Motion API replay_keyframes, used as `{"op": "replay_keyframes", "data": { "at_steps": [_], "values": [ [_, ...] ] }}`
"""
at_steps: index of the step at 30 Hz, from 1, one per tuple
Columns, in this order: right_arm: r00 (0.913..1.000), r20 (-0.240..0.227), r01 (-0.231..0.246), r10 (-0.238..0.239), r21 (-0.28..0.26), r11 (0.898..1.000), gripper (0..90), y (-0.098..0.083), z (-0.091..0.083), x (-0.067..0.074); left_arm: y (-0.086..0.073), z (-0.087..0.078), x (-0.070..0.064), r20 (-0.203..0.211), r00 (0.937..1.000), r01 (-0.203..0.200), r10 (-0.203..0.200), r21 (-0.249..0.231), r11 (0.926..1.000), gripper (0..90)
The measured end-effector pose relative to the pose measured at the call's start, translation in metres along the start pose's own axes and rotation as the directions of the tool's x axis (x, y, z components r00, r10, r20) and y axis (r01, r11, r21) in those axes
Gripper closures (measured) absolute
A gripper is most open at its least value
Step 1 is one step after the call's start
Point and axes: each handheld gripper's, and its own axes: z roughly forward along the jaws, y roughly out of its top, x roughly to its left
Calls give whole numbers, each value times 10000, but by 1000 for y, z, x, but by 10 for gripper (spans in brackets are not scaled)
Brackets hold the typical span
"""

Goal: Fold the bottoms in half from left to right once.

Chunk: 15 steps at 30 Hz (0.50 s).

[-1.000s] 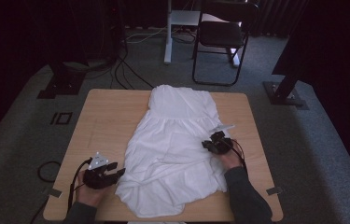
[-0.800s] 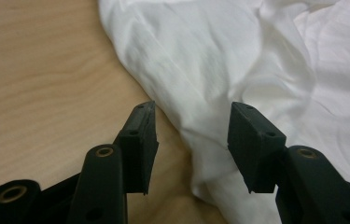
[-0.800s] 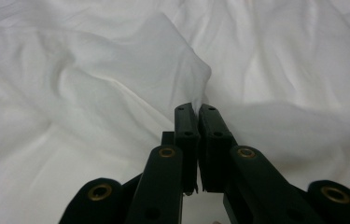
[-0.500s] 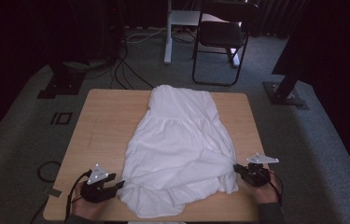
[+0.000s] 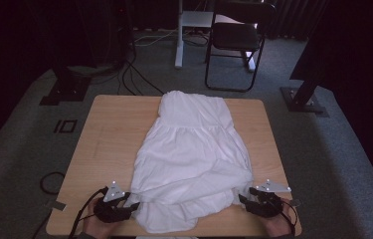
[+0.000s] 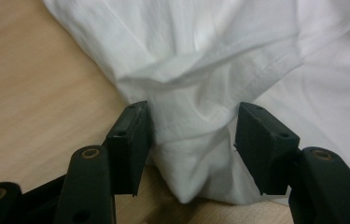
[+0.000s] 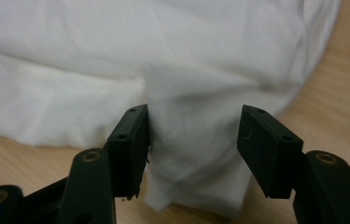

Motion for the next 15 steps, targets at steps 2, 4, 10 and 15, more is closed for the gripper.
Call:
{"op": "replay_keyframes", "data": {
  "at_steps": [2,4,10,15],
  "values": [
    [9999,-59,-114,116,261,9996,635,-3,1,-5,0,1,-2,-202,9997,-107,106,-26,9999,529],
    [9998,28,-186,186,303,9994,779,-5,-3,-9,0,-1,0,-240,9997,-45,44,-41,10000,767],
    [9872,1346,-758,856,-760,9942,862,-9,-51,-35,-3,-30,14,-1608,9855,384,-532,-939,9948,864],
    [9576,2330,-1290,1693,-1784,9755,850,-17,-93,-59,-7,-46,22,-2238,9711,579,-826,-1147,9917,863]
  ]
}}
